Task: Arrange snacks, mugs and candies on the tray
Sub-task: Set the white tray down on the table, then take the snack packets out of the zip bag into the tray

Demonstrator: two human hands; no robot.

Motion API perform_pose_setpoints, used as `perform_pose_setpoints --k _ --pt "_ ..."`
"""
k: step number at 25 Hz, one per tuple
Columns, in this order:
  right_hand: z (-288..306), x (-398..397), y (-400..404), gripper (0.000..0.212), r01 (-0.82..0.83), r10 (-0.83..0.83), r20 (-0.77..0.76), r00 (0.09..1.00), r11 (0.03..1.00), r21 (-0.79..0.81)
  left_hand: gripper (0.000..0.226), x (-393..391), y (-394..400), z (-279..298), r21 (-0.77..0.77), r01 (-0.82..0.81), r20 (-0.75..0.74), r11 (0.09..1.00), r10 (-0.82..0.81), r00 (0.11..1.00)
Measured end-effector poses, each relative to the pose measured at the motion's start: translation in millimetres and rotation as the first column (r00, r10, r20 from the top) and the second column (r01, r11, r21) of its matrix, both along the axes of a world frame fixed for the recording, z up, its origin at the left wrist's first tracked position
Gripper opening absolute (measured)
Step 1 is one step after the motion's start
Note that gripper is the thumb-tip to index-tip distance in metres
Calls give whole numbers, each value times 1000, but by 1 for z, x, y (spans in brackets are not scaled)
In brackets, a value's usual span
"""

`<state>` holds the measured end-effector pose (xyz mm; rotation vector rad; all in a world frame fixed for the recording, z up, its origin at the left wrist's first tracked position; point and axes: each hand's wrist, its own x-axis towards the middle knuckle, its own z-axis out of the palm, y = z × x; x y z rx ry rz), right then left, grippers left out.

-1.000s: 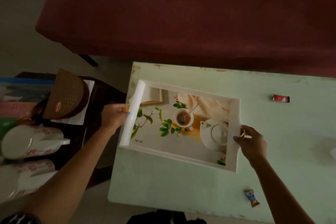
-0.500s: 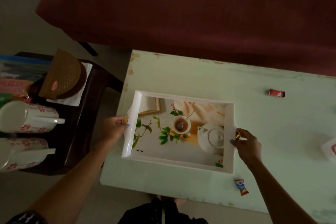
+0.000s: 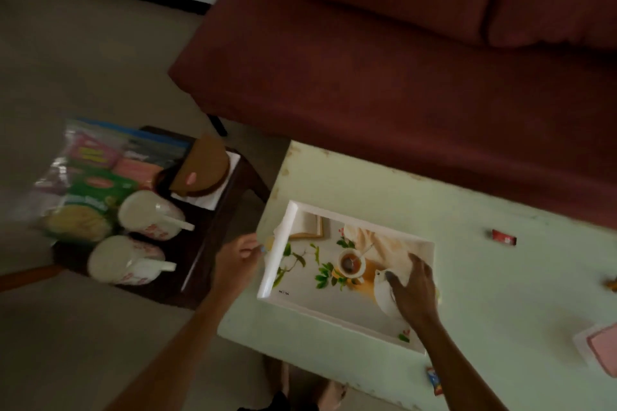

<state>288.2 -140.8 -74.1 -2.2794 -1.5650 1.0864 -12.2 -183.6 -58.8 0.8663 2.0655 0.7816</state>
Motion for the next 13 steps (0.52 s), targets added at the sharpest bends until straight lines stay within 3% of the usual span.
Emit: perform_pose_setpoints --k 4,7,11,13 --pt "67 -92 21 57 -180 190 -145 971 980 81 17 -26 -54 69 228 -162 101 960 142 985" --pt "102 -168 37 52 -306 334 -222 916 940 152 17 -69 -89 93 313 -373 169 873 336 927" --pt "122 -284 58 46 -437 484 -252 838 872 221 18 -145 -107 88 295 -710 329 640 629 704" --pt "122 -340 69 43 -472 507 -253 824 861 187 20 -188 -106 74 192 -818 418 542 709 568"
